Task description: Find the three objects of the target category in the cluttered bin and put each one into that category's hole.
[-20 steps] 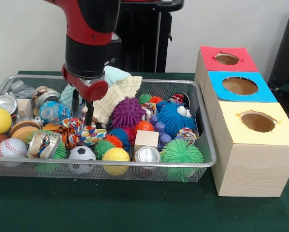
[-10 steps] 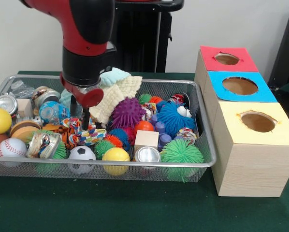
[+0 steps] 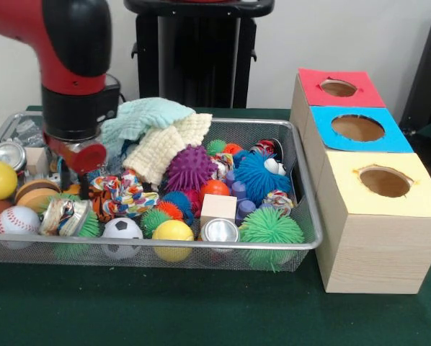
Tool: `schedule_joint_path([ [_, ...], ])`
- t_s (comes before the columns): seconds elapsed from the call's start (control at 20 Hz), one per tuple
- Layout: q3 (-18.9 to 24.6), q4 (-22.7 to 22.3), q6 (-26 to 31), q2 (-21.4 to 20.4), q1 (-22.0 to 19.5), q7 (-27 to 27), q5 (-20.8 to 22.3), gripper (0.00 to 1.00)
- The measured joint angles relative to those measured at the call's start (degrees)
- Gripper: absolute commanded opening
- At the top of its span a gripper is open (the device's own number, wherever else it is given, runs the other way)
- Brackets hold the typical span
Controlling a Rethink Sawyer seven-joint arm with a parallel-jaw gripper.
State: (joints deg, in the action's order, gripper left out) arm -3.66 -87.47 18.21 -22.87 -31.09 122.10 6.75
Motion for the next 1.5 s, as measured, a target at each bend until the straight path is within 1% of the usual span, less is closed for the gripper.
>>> schedule_joint_path([
  [0.1,1.1,0.4,0.1,0.1,-1.2,0.0,2.8,1.0],
  [0.2,1.9,0.5,0.1,0.2,-1.5,0.0,4.9,1.0],
  [0.45,3.0,1.3,0.0,0.0,-0.5,0.0,9.7,1.0],
  [0.8,3.1,1.4,0.0,0.0,0.6,0.0,11.5,1.0],
  [1.05,3.6,1.4,0.0,-0.3,0.8,0.0,11.6,1.0],
  [1.5,5.7,1.4,0.0,-2.2,0.8,0.0,11.6,1.0],
])
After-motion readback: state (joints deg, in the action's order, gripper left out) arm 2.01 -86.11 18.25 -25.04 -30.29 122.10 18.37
